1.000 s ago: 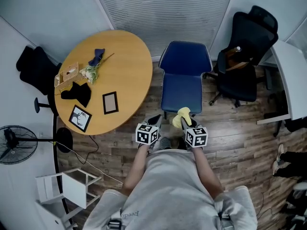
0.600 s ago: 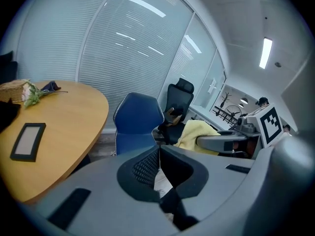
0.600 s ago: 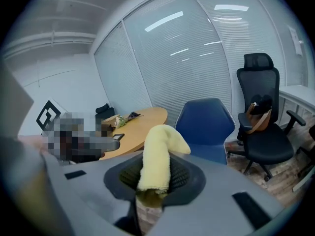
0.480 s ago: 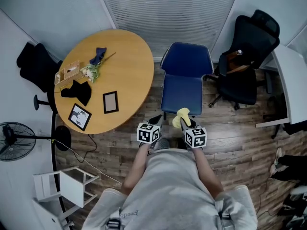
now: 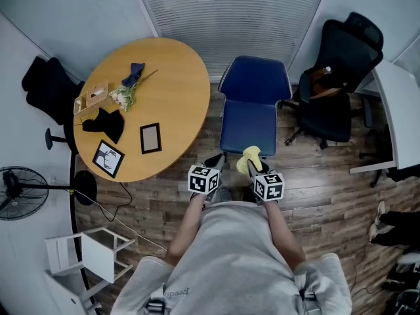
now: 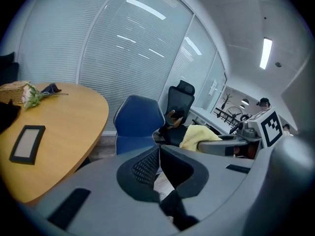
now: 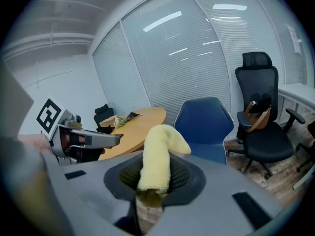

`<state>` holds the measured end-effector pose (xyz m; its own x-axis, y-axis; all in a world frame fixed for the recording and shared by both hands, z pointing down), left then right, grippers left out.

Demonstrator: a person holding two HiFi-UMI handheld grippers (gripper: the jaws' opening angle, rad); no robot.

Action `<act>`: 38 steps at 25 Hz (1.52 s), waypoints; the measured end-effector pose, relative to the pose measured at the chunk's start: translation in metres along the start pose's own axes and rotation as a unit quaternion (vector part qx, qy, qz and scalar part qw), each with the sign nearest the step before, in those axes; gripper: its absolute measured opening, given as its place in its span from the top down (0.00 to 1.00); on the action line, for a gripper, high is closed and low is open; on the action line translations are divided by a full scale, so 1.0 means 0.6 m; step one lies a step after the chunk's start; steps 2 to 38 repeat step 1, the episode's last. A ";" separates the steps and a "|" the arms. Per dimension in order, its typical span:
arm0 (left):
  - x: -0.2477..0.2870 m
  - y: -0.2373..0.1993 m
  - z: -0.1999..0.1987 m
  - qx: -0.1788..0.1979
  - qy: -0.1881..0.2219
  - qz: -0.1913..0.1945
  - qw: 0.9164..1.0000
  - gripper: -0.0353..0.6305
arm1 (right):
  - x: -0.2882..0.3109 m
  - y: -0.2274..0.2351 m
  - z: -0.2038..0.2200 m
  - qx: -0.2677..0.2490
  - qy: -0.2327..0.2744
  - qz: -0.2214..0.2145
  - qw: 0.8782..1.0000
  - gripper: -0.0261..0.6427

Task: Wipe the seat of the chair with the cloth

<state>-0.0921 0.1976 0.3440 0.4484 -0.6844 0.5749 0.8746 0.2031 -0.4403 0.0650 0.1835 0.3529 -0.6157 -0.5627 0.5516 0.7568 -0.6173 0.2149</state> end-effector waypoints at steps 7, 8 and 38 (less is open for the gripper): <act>0.000 -0.001 -0.001 -0.001 0.001 0.000 1.000 0.91 | 0.001 0.001 0.000 0.001 -0.001 -0.002 1.000 0.83; 0.000 -0.001 -0.001 -0.001 0.001 0.000 1.000 0.91 | 0.001 0.001 0.000 0.001 -0.001 -0.002 1.000 0.83; 0.000 -0.001 -0.001 -0.001 0.001 0.000 1.000 0.91 | 0.001 0.001 0.000 0.001 -0.001 -0.002 1.000 0.83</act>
Point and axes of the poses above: the fingertips, and each gripper's own axes: x forward along the fingers, y to its right, z out of its underside, the point moved 4 cm from there along -x, backward along the fingers, and after that the axes turned 7 degrees about -x, right-handed, at the moved point
